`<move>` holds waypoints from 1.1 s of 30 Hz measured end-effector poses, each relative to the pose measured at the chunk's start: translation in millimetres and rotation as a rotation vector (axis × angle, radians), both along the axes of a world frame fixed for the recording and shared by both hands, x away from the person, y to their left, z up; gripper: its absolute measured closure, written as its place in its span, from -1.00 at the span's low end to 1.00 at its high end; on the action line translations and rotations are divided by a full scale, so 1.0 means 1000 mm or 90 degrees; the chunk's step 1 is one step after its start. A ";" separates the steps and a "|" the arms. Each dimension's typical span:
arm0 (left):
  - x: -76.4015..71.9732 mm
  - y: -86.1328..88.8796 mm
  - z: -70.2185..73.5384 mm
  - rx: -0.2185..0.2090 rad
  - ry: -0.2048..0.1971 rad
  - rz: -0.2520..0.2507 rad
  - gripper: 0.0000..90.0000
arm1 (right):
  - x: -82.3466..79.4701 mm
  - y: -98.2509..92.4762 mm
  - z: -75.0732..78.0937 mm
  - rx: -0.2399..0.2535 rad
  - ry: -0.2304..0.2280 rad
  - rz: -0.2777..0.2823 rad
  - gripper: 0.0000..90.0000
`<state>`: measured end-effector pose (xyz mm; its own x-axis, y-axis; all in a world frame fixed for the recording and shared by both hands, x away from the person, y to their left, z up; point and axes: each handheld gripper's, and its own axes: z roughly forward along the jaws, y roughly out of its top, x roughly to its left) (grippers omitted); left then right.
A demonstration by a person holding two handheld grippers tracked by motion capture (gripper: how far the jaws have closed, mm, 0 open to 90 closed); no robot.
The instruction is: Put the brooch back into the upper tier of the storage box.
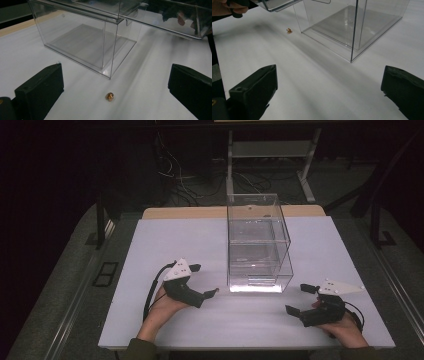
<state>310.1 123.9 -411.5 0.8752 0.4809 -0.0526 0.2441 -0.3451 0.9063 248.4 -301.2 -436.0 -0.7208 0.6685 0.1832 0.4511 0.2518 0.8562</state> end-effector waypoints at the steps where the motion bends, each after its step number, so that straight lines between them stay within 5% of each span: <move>1: 0.000 0.000 0.000 0.000 0.000 0.000 -1.00 | 0.000 0.000 0.000 0.000 0.000 0.000 -0.99; 33: 0.022 -0.031 -0.010 0.016 0.013 -0.022 -0.98 | 0.000 -0.001 0.000 0.004 0.001 -0.006 -0.99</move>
<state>332.0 92.5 -421.6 0.8900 0.4523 -0.0579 0.2495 -0.3767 0.8921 248.7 -302.1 -436.4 -0.7142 0.6742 0.1881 0.4542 0.2419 0.8574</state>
